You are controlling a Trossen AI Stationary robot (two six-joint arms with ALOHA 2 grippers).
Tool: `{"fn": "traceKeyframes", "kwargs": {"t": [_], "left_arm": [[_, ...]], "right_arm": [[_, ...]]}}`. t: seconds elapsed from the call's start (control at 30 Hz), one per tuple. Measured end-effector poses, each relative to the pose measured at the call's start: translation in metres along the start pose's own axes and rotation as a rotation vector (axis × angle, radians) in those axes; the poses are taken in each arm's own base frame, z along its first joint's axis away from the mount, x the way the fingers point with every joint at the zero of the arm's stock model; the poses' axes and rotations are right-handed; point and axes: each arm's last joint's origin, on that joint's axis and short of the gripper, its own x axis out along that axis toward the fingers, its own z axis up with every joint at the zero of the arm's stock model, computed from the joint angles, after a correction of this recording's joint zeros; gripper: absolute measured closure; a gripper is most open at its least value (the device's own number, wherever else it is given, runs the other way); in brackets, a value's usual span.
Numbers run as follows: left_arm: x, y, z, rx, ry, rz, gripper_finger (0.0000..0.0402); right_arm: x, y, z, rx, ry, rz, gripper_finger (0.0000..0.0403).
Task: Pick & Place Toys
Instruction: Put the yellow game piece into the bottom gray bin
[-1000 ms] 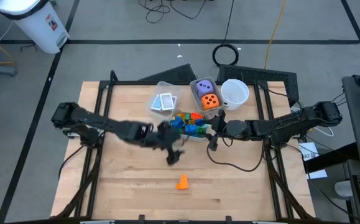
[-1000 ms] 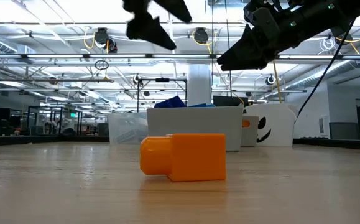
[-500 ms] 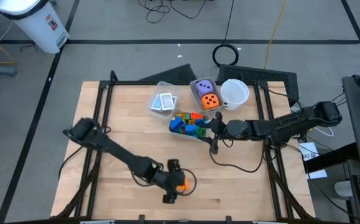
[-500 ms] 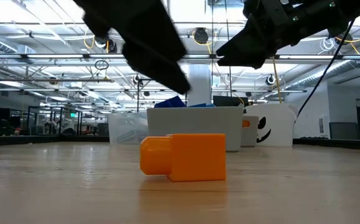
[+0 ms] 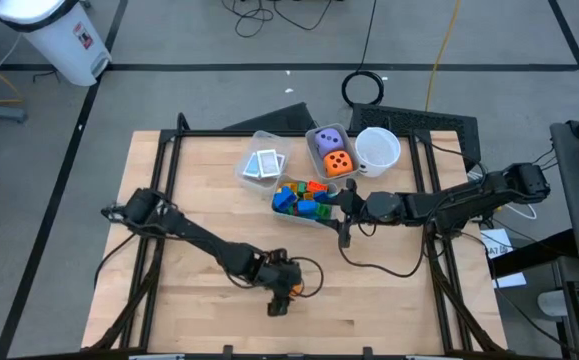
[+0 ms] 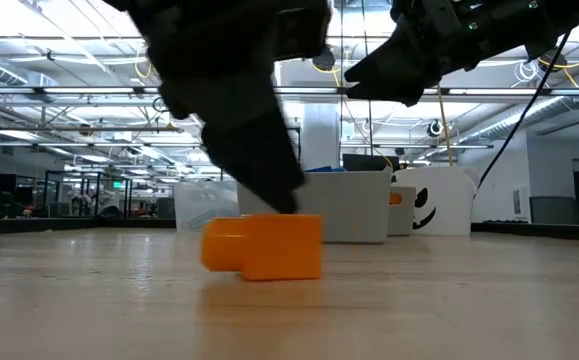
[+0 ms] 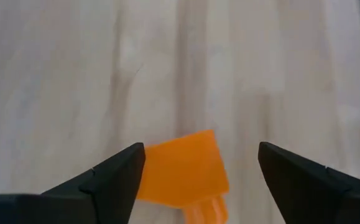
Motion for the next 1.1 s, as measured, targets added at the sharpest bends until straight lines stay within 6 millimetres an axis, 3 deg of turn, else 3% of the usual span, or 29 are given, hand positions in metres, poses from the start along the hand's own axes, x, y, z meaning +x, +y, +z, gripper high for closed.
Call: {"fn": "traceKeyframes", "kwargs": {"t": [0.2,0.37,0.57,0.8,1.1], "left_arm": [[-0.028,0.014,-0.005,-0.045,0.091,0.101,0.0101],[-0.062,0.019,0.003,-0.04,0.044,0.117,0.0112],[-0.088,0.021,0.008,0.043,-0.009,0.108,0.0111],[-0.085,0.025,0.007,-0.382,-0.011,0.142,0.0117],[-0.062,0.025,-0.011,-0.616,0.092,0.276,0.0128]], "right_arm": [[0.0,0.0,0.0,-0.007,0.0,0.0,0.0177],[0.0,0.0,-0.001,-0.008,0.013,-0.002,0.0177],[0.0,0.0,-0.004,0.026,0.044,-0.004,0.0177],[-0.001,0.002,-0.006,0.019,0.06,0.004,0.0177],[-0.001,0.003,-0.006,0.018,0.06,0.006,0.0177]]}}
